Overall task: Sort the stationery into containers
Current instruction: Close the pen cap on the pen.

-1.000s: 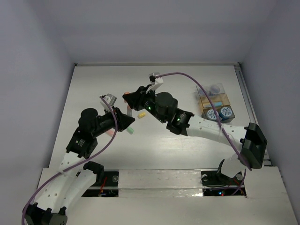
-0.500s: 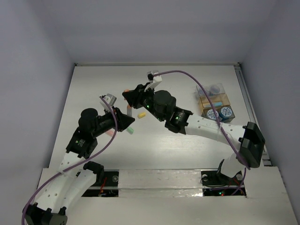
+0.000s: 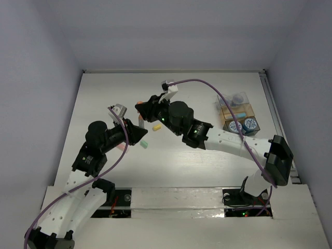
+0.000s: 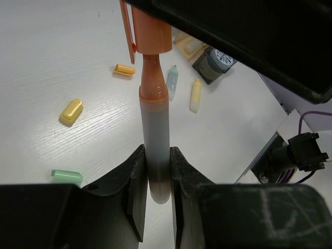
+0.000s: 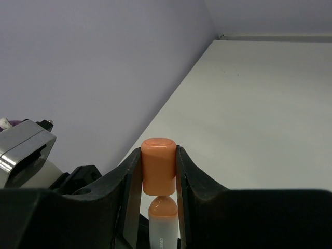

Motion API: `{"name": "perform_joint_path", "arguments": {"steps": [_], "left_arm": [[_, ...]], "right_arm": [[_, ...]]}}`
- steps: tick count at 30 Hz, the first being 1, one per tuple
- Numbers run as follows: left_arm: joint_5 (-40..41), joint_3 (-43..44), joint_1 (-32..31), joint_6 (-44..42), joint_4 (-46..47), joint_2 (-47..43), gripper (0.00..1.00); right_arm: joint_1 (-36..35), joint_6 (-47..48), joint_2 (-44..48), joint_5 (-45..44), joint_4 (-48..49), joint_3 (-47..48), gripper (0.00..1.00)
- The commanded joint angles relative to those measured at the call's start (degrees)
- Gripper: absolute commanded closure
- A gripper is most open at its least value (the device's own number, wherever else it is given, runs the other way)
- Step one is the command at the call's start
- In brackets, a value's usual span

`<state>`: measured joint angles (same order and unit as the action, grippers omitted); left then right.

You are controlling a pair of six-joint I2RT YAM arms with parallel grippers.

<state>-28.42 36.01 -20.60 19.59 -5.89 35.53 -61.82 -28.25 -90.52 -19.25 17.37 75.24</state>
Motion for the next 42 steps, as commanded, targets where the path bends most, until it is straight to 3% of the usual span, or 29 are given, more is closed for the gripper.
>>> {"name": "perform_joint_path", "arguments": {"steps": [1, 20, 31, 42], "left_arm": [[0.91, 0.38, 0.21, 0.18, 1.41, -1.25, 1.0], [3.02, 0.38, 0.21, 0.36, 1.14, -2.83, 1.0], [3.9, 0.55, 0.74, 0.27, 0.97, -3.62, 1.0], [3.64, 0.9, 2.41, -0.26, 0.97, -3.8, 1.0]], "right_arm": [[-1.2, 0.3, -0.36, -0.71, 1.53, -0.18, 1.0], [-3.48, -0.22, -0.36, -2.11, 3.46, -4.84, 1.0], [-5.14, -5.23, -0.53, 7.54, 2.76, -9.93, 1.0], [-10.15, -12.7, -2.46, 10.37, 2.67, -19.95, 1.0]]}}
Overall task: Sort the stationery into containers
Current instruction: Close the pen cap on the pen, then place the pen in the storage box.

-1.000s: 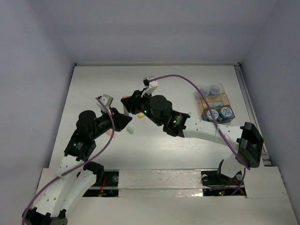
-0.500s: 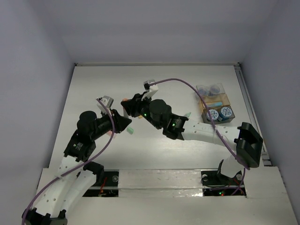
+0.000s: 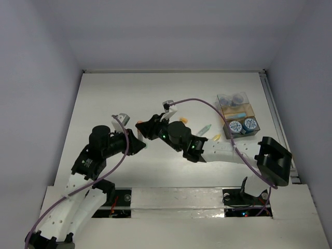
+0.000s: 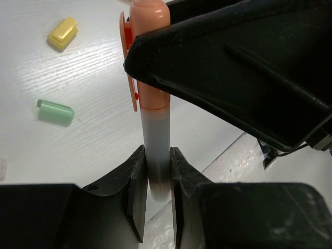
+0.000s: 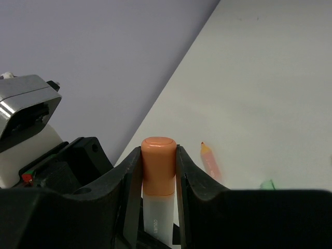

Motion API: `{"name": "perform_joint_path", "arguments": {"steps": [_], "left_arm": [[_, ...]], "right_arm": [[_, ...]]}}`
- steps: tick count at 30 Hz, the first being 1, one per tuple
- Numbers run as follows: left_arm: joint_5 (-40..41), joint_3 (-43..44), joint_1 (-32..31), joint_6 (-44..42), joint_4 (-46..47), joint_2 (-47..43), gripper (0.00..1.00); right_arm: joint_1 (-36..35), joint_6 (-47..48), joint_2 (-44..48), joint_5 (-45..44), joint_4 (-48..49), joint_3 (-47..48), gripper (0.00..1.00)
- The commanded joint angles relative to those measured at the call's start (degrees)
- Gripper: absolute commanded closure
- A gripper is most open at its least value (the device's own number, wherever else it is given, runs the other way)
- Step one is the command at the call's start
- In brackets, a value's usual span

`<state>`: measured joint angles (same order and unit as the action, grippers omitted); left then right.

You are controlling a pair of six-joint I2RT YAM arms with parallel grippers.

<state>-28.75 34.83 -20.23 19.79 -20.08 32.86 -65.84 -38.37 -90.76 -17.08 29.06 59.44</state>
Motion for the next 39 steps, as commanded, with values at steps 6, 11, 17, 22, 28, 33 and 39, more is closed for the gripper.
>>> {"name": "perform_joint_path", "arguments": {"steps": [6, 11, 17, 22, 28, 33, 39], "left_arm": [[5.19, 2.96, 3.18, -1.33, 14.89, -1.05, 1.0], [7.3, 4.19, 3.18, -1.86, 15.68, -0.87, 1.0], [8.8, 4.9, 3.18, -1.95, 16.73, -0.43, 1.0], [3.27, 3.85, 3.18, -1.42, 17.18, 1.32, 0.99], [-0.6, 1.39, 3.18, -1.16, 16.56, 1.07, 0.61], [-2.53, 1.12, 2.56, -1.07, 17.35, 0.36, 0.36], [-3.15, 0.94, 1.33, -1.07, 17.26, 0.01, 0.11]], "right_arm": [[-9.48, -6.27, -4.6, 8.12, -8.49, -7.4, 1.0], [-11.32, -8.3, -5.22, 7.68, -8.49, -9.16, 1.0], [-11.32, -8.92, -3.02, 5.92, -9.54, -10.66, 1.0], [-8.7, -7.17, -0.74, 3.02, -11.3, -9.08, 1.0], [3.6, -3.04, 7.51, 2.59, -10.25, -6.89, 1.0], [16.43, 0.66, 12.71, -0.48, -12.0, -3.29, 1.0], [28.81, 7.69, 21.67, -10.41, -20.26, -4.42, 1.0]]}}
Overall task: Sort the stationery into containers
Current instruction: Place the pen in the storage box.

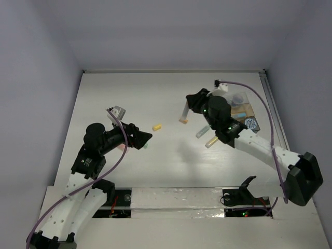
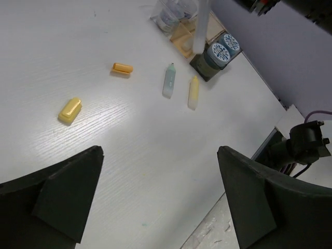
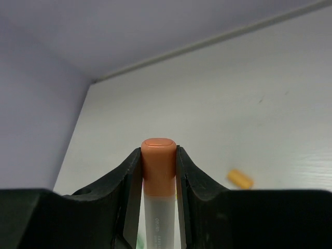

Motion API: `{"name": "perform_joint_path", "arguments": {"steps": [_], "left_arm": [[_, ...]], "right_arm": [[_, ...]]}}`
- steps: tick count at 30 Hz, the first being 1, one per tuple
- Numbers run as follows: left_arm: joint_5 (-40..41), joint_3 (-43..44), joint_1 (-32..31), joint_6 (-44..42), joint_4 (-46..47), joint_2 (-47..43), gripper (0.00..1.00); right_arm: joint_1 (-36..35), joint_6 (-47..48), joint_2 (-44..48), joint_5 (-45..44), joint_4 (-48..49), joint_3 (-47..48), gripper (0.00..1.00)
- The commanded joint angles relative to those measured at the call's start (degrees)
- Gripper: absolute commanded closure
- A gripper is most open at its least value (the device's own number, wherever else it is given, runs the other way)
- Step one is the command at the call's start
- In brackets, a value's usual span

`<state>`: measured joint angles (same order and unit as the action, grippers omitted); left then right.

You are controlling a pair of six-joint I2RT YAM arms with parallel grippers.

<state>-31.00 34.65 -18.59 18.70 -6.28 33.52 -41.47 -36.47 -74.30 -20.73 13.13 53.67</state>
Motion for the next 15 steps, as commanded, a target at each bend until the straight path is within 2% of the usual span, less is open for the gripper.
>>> {"name": "perform_joint_path", "arguments": {"steps": [1, 3, 9, 12, 15], "left_arm": [[-0.99, 1.12, -0.31, 0.02, 3.38, -0.65, 0.08], [-0.73, 1.12, -0.31, 0.02, 3.21, -0.65, 0.04], [-0.46, 1.21, -0.83, 0.11, 3.03, -1.7, 0.01], [0.15, 1.12, -1.45, 0.11, 2.68, -2.32, 0.01], [0.59, 1.12, -2.76, 0.11, 2.59, -2.84, 0.01]], "right_arm": [[6.56, 7.45, 6.35, -8.0, -4.68, -0.13, 1.0], [13.48, 8.08, 8.81, -9.15, -6.96, -1.02, 1.0], [28.45, 9.84, 9.71, -11.88, -7.42, -4.1, 1.0], [35.74, 8.08, 7.07, -10.73, -6.89, -4.1, 1.0], [42.34, 3.96, 3.82, -5.21, -5.66, -4.27, 1.0]]}}
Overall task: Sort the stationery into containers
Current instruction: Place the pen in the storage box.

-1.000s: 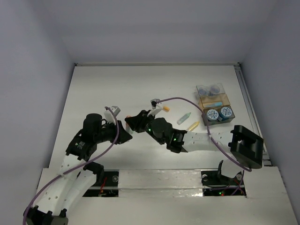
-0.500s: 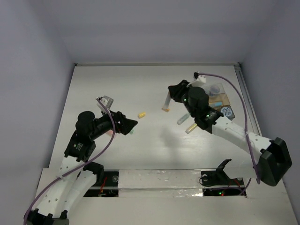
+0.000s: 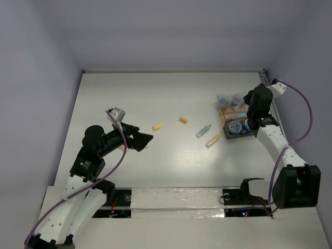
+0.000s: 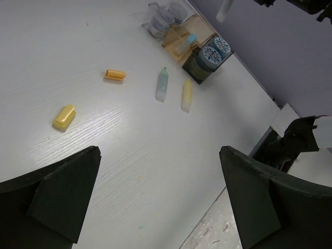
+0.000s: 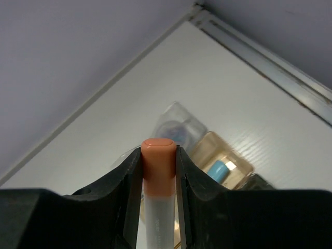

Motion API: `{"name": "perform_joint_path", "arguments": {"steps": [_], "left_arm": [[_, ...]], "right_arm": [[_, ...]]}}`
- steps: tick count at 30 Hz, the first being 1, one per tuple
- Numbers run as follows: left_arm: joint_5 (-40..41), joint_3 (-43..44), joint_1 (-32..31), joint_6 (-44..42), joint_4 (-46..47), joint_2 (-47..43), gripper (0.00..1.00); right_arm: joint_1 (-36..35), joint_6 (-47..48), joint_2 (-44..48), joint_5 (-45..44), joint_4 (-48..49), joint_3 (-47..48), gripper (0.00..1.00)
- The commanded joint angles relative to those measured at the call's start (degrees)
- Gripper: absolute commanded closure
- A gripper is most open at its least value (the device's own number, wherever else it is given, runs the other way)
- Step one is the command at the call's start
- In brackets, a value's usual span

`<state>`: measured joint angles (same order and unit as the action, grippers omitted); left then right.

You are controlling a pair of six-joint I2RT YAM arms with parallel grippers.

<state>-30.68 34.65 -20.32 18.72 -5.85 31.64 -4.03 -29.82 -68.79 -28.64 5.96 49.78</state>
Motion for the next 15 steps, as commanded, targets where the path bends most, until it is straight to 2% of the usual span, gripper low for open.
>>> {"name": "perform_joint_path", "arguments": {"steps": [1, 9, 15], "left_arm": [[0.53, 1.12, -1.04, 0.09, 2.16, -1.31, 0.01], [1.14, 1.21, -2.1, 0.09, 1.89, -2.19, 0.01], [1.32, 1.38, -2.1, 0.09, 1.72, -2.28, 0.01]], "right_arm": [[5.69, -4.0, -2.65, 3.5, 1.69, -0.04, 1.0], [6.23, -9.36, -13.54, 2.71, 3.36, 2.78, 1.0], [6.23, -14.73, -17.51, 3.86, 5.47, 1.29, 1.0]]}}
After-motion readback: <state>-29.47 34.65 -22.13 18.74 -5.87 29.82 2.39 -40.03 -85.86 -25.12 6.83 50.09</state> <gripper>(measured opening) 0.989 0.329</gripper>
